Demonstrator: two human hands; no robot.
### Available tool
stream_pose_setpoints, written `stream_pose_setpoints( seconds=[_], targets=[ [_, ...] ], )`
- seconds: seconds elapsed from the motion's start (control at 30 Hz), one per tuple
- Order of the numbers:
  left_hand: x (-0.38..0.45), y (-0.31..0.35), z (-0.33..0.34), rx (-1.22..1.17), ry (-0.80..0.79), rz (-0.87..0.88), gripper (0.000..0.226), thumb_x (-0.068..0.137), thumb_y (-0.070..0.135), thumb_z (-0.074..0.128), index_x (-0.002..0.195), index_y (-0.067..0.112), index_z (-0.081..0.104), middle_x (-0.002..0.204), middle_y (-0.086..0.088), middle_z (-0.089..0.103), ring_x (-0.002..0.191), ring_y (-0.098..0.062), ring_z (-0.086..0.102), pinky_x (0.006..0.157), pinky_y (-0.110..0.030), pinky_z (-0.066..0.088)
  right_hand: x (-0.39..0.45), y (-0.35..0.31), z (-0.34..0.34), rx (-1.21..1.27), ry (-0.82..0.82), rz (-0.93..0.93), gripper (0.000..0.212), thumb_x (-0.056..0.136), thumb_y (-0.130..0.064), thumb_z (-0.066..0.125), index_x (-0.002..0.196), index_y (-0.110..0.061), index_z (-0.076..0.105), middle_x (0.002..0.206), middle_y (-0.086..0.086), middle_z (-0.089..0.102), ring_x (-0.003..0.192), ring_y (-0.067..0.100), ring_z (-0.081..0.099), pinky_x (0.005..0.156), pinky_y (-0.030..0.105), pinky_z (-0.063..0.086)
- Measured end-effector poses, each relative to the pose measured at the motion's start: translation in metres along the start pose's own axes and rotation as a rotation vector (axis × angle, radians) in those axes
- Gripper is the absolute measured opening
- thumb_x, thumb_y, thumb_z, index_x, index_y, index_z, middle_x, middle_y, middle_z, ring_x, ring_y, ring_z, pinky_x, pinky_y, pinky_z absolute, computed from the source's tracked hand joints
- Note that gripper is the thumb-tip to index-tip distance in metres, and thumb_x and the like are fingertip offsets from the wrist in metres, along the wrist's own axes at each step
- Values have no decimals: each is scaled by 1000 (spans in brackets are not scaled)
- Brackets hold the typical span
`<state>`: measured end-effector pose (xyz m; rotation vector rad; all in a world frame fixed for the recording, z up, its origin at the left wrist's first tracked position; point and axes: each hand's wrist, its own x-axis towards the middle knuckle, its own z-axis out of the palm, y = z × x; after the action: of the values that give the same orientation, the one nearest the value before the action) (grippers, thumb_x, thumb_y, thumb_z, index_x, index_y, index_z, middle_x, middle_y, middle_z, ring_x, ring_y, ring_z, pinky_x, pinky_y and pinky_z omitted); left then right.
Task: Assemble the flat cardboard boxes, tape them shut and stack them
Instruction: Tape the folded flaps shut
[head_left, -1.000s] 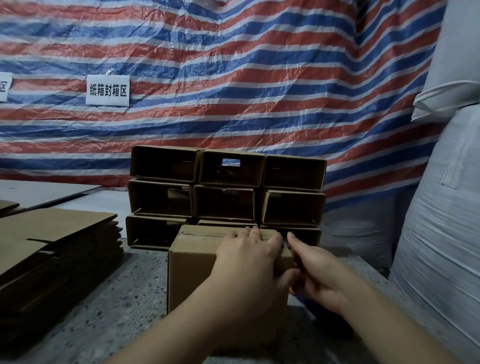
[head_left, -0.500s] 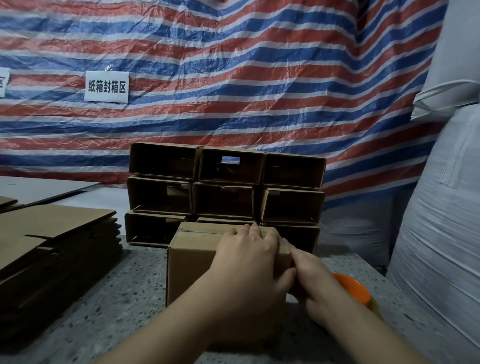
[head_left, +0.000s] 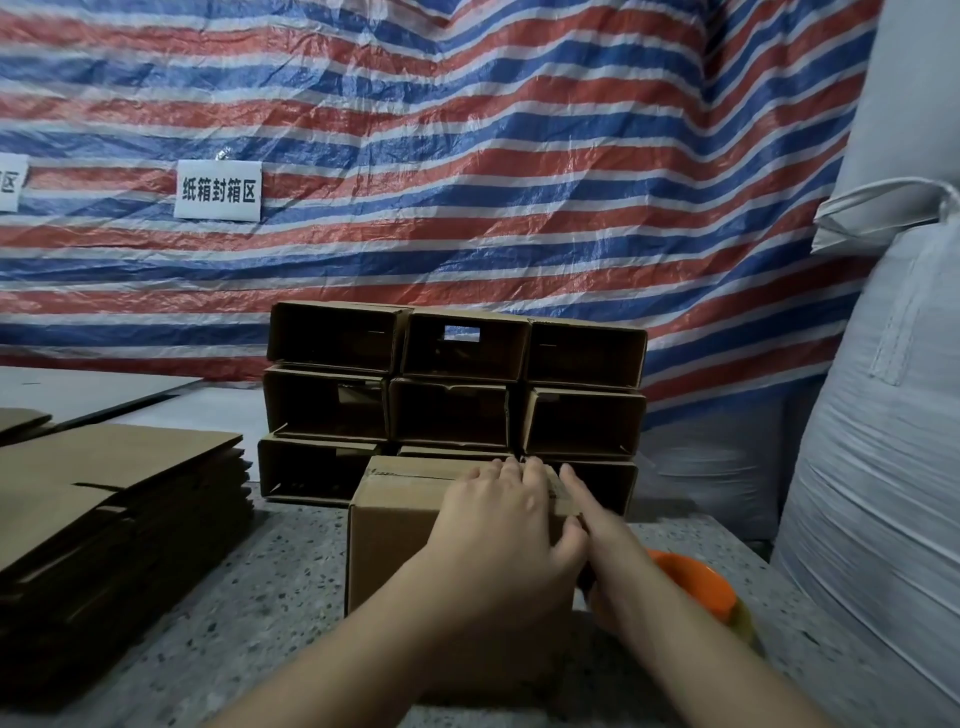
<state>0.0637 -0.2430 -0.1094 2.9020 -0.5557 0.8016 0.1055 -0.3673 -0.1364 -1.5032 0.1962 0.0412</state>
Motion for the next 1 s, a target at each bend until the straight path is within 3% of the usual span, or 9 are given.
stream_pose_setpoints(
  seconds=[0.07,0.13,0.23,0.4,0.5,0.6,0.7,0.83,1.0],
  targets=[
    [0,1,-2,-44,46,-9,50,96,53,28,123,17,49,120,-6,60,110,-21,54,88,-33,42,-2,13,1,13,-17,25,45,98,-56,51,116,-17,66,106,11,69,106,27,62,89,39,51],
    [4,1,-5,-84,63,-25,40,96,53,28,105,20,48,95,-1,58,85,-16,54,67,-30,38,-2,17,-1,23,-49,-7,30,107,-23,44,122,-5,63,101,12,69,101,24,64,73,33,50],
    [19,-7,-15,-155,1,-88,40,96,54,28,100,20,49,78,3,54,69,-12,50,57,-31,33,-5,13,-5,-69,-49,-71,38,108,-24,41,136,-1,54,123,17,66,119,33,60,99,47,50],
    [36,-46,-40,-602,-4,-244,28,100,44,44,109,22,59,91,4,64,79,-12,62,67,-31,53,-12,-9,-7,-137,-14,-320,51,107,-48,25,143,-18,47,147,9,48,134,24,44,115,43,31],
    [15,-80,-41,-727,219,-298,24,101,41,45,114,26,58,96,10,63,88,-4,61,78,-30,54,-16,-5,-3,-154,-113,-388,57,104,-56,19,154,-33,32,161,-5,32,146,15,30,119,40,24],
    [-20,-103,-27,-849,426,-372,38,101,46,38,132,29,51,117,21,56,101,13,50,81,-12,41,-17,11,-4,-147,-190,-398,66,94,-71,17,156,-46,19,165,-17,19,150,8,18,125,45,14],
    [-50,-104,4,-1019,327,-450,73,87,66,22,152,33,27,151,14,34,132,3,30,107,-25,27,-18,20,0,-170,-201,-412,79,82,-78,17,155,-50,16,163,-23,16,149,4,13,123,41,13],
    [-61,-94,29,-1202,176,-506,73,80,73,17,149,50,16,161,4,22,146,-19,22,119,-50,20,-18,25,5,-85,-182,-425,78,80,-81,20,152,-54,21,165,-18,17,153,14,14,124,54,15],
    [-77,-103,34,-1205,67,-444,65,86,69,18,149,51,17,158,11,27,138,-5,30,114,-33,26,-21,33,-4,-1,-270,-340,87,72,-96,34,150,-58,21,153,-18,38,142,15,36,120,54,27]
  ],
)
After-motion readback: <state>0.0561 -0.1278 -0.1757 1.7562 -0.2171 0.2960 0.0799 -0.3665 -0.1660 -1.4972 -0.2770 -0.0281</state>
